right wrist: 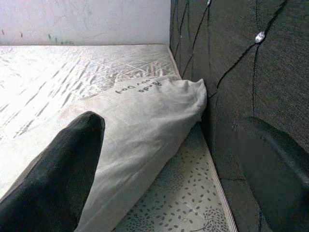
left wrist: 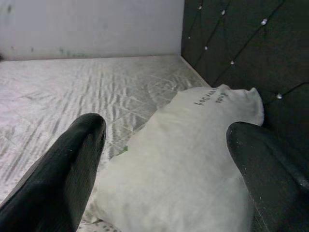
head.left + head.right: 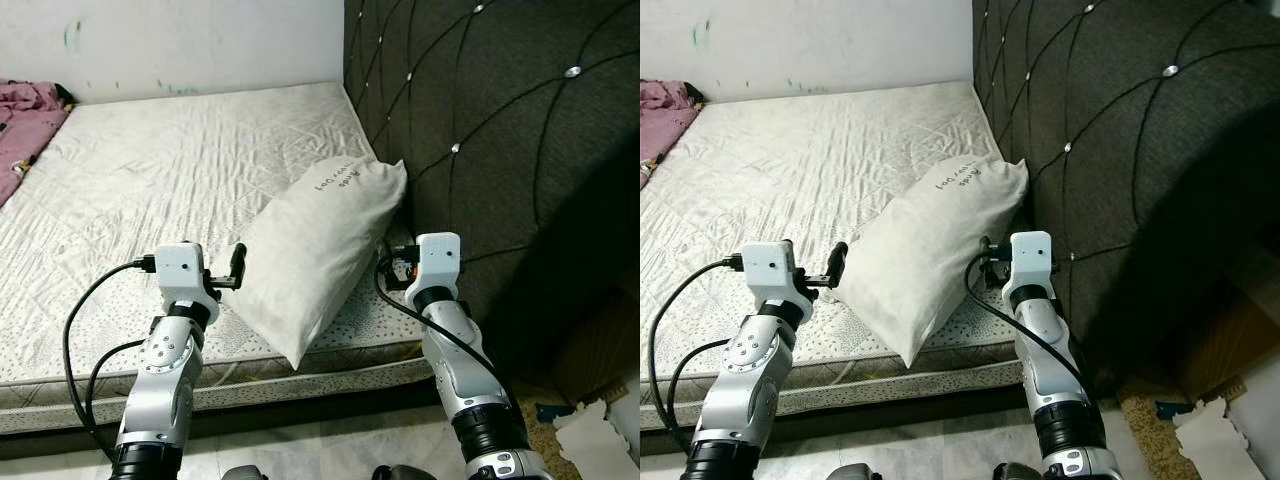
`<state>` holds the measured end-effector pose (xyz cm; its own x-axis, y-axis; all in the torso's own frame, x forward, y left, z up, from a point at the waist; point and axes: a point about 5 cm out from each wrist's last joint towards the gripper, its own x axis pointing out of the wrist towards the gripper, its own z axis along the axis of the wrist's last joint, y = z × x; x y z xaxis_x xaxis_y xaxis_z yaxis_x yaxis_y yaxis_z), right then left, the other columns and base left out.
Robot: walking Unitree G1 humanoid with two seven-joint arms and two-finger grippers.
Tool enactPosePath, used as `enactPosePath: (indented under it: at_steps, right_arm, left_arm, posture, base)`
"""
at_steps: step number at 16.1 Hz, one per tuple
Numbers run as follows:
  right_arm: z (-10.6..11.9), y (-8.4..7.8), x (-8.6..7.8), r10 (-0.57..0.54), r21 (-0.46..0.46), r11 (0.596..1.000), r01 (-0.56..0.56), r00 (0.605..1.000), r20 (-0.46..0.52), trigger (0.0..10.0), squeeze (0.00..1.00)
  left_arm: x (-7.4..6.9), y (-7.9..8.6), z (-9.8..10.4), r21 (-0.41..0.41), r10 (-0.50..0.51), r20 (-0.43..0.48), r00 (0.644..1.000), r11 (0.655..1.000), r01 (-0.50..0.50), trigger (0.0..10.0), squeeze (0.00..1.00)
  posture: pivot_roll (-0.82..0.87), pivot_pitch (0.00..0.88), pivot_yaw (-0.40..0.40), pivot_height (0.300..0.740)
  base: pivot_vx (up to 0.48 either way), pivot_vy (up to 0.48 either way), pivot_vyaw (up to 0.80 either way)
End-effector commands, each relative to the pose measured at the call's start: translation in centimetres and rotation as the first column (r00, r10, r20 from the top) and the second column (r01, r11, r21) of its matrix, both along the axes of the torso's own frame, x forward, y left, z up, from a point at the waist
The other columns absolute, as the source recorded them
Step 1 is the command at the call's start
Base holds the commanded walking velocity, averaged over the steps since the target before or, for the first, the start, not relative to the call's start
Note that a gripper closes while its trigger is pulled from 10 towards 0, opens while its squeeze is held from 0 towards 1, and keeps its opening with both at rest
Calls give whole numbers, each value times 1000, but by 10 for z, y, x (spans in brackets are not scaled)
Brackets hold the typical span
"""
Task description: Clean up the room
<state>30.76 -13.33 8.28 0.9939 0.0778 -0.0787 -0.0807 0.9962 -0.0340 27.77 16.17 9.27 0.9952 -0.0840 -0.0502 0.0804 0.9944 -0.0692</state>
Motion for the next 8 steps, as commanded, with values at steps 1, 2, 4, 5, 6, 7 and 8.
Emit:
enactPosePath:
  at_steps: [1,2,4,5,6,7,8]
  right_arm:
    - [6,1,1,2,18,1000,-2,1000,17,10000,0]
    - [6,0,1,-8,17,1000,8,1000,11,10000,0]
    - [7,0,1,-11,21,1000,10,1000,22,10000,0]
    - [8,0,2,-7,15,1000,7,1000,31,10000,0]
    - [9,1,2,-4,11,1000,3,999,33,10000,0]
    - [10,1,2,0,4,1000,0,999,36,10000,0]
    - [10,0,2,-1,4,1000,1,999,36,10000,0]
  left_arm:
    - [0,0,6,2,-11,28,1000,1000,11,10000,0]
    - [-1,-1,6,2,-13,28,1000,1000,13,10000,0]
    - [0,-3,6,-4,-22,29,999,1000,22,10000,0]
    - [0,-3,6,-5,-24,30,999,1000,24,10000,0]
    - [0,-4,6,-6,-26,31,999,1000,26,10000,0]
    - [1,-4,7,-9,-29,33,999,1000,30,10000,0]
    - [1,-5,6,-11,-29,32,999,1000,30,10000,0]
  posture:
    - [75,0,53,740]
    - [72,0,54,740]
    - [71,0,54,740]
    - [67,0,53,740]
    - [67,0,53,740]
    - [65,0,52,740]
    - [64,0,52,740]
  base:
    - [0,0,0]
    - [262,0,-800]
    - [285,0,-697]
    - [322,0,0]
    - [326,0,0]
    - [334,0,0]
    - [334,0,0]
